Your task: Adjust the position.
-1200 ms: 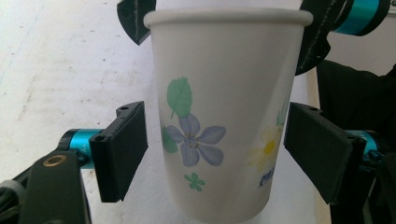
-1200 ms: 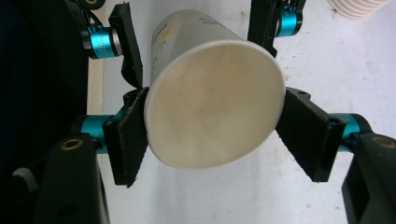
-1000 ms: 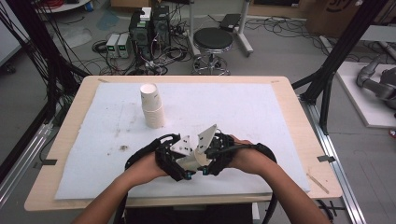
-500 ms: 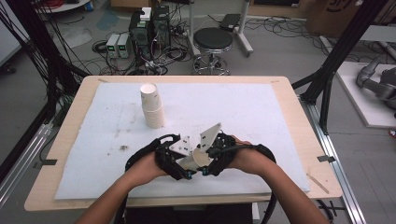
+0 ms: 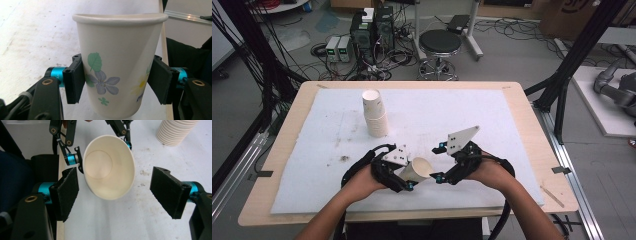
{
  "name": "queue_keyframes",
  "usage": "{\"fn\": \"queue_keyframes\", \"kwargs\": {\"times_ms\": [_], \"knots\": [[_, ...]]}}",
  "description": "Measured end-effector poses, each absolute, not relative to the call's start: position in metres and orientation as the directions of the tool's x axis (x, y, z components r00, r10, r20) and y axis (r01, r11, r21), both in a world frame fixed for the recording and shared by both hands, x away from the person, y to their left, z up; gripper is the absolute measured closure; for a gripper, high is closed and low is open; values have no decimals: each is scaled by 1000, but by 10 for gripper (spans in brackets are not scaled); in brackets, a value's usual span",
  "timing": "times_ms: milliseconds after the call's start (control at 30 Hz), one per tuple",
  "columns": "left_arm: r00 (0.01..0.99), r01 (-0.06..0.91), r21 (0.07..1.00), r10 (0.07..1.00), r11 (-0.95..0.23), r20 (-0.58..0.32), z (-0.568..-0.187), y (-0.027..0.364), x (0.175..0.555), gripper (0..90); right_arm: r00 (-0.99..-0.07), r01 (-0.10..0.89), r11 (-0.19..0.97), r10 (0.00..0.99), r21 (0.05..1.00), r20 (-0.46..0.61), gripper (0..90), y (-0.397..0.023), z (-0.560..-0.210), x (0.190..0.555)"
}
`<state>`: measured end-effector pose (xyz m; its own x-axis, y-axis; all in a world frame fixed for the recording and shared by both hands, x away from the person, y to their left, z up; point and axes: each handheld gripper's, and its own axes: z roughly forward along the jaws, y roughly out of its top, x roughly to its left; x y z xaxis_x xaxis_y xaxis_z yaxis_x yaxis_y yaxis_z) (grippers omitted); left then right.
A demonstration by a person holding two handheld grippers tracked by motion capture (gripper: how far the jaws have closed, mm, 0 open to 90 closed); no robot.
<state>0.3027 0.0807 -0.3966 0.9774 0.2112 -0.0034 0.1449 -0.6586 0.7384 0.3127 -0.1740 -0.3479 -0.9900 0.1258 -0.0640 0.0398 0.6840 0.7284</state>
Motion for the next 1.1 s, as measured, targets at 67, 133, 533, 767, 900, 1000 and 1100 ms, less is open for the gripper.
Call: {"fn": "queue_keyframes", "kwargs": {"times_ms": [67,133,533,767,900,1000,1100], "knots": [[975,152,748,223,-646,-6,-398,83,302,352,-988,51,664,142,746,-59,239,-179,-349,312],[972,160,761,233,-629,-11,-399,86,302,352,-986,66,638,160,767,-48,240,-184,-351,312],[941,209,863,335,-459,-50,-409,112,299,349,-947,168,491,320,855,3,241,-223,-375,312],[915,201,924,399,-324,-59,-413,135,296,337,-908,223,448,418,866,18,241,-246,-393,315],[895,199,945,440,-261,-67,-416,149,294,333,-880,248,425,475,871,19,242,-257,-400,315],[879,194,956,472,-220,-70,-417,159,293,327,-853,271,402,522,875,24,244,-266,-403,315],[860,191,963,506,-189,-71,-418,171,293,322,-828,276,365,561,889,27,244,-273,-406,315]]}}
